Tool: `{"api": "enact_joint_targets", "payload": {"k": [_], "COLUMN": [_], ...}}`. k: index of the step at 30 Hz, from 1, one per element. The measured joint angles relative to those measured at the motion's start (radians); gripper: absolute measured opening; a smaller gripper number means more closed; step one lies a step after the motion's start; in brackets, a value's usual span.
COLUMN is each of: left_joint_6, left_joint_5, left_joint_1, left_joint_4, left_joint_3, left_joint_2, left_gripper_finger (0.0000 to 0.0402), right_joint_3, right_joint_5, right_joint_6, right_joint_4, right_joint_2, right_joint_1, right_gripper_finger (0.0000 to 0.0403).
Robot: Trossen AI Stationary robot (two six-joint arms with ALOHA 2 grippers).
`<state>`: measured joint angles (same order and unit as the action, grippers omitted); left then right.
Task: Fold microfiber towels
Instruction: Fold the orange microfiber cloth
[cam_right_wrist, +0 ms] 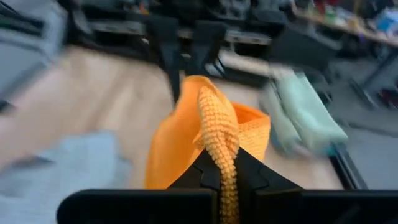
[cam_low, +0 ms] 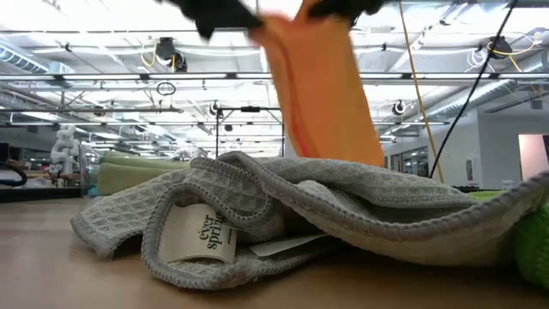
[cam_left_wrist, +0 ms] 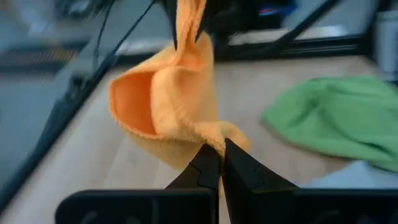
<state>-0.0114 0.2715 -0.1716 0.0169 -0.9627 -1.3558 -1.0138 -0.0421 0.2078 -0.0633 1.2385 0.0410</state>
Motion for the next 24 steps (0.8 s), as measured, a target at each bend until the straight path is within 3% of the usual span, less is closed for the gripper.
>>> {"api": "enact_joint_targets", "payload": {"k": [6, 10, 12, 15, 19, 24], "left_joint_6": [-0.196, -0.201, -0.168, -0.131, -0.119, -0.143], "left_joint_5": [-0.048, 0.013, 0.048, 0.018, -0.055, -0.058], "left_joint_1": [-0.072, -0.044, -0.002, 0.074, 0.168, 0.281], "left_joint_4": [0.172, 0.256, 0.269, 0.245, 0.15, 0.079], "left_joint_3": [-0.145, -0.167, -0.148, -0.11, -0.057, -0.05], "left_joint_2": [0.008, 0.009, 0.008, 0.0, -0.068, -0.164], "left_gripper_finger": [0.0004, 0.0004, 0.0004, 0.0004, 0.0004, 0.0005], "right_joint_3": [0.003, 0.095, 0.16, 0.267, 0.402, 0.539], "right_joint_5": [-0.014, -0.018, -0.066, -0.123, -0.081, -0.056], "right_joint_6": [-0.094, -0.128, -0.128, -0.117, -0.1, -0.004], "right_joint_4": [0.007, 0.107, 0.139, 0.21, 0.375, 0.596], "right_joint_2": [-0.136, -0.185, -0.204, -0.225, -0.205, -0.094], "right_joint_1": [0.157, 0.174, 0.142, 0.062, -0.063, -0.234], "right_gripper_finger": [0.0002, 0.0002, 0.0002, 0.0002, 0.0002, 0.0002]}}
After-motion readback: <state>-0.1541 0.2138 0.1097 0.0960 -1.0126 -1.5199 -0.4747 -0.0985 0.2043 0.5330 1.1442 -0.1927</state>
